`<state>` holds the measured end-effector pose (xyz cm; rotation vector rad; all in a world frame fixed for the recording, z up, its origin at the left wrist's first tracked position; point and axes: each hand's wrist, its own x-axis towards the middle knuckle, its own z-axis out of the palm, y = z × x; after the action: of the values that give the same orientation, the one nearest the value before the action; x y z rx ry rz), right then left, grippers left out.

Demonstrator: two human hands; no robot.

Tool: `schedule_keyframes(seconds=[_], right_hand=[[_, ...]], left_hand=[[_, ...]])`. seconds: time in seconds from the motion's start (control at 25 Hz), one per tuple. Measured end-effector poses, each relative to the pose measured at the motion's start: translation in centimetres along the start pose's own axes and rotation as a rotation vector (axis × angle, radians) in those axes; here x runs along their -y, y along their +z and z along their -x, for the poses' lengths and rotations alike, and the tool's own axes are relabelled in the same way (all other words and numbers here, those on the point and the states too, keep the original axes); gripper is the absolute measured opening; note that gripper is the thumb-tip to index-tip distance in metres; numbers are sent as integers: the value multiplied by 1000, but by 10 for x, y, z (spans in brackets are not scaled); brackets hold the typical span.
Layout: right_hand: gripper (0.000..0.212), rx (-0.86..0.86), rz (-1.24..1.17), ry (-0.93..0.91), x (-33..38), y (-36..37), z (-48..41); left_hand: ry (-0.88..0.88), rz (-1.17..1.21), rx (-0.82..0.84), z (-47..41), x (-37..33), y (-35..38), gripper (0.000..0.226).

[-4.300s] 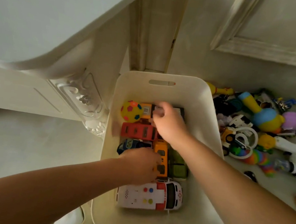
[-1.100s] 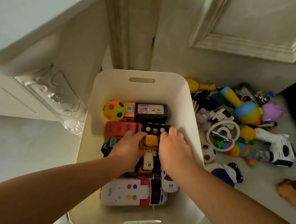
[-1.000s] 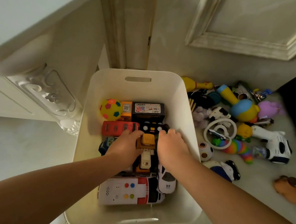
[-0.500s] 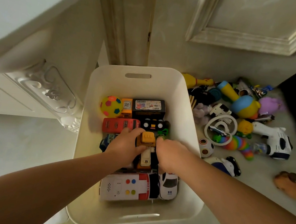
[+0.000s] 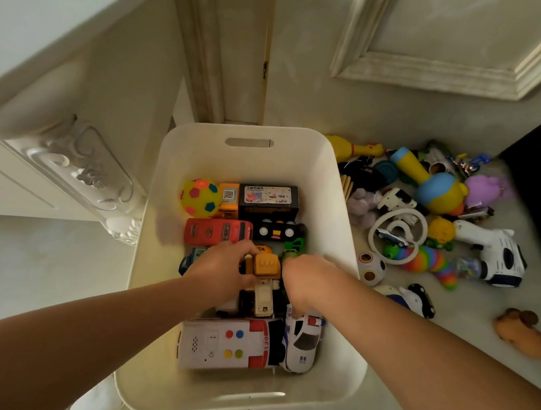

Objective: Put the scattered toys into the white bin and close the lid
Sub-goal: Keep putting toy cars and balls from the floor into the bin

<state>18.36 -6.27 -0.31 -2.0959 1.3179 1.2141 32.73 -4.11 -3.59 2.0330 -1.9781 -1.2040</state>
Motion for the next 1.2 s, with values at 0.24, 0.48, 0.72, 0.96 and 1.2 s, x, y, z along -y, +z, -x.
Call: schedule_keyframes(seconds=[0.24, 0.48, 0.72, 0.96, 1.2], right_hand=[[31, -466, -358, -109, -13, 1, 30], [30, -1260, -1023, -158, -78, -11, 60], [34, -299, -843, 391, -194, 68, 26], [116, -155, -750, 442, -132, 176, -1], [77, -222, -1006, 386, -159, 145, 29]], left_hand=[[2, -36, -148, 1, -21, -12, 54], [544, 7, -543, 9, -93, -39, 33], [832, -83, -513, -5, -148, -23, 30], [885, -66, -418, -13, -170, 6, 30], [770, 35, -381, 4, -158, -10, 33]])
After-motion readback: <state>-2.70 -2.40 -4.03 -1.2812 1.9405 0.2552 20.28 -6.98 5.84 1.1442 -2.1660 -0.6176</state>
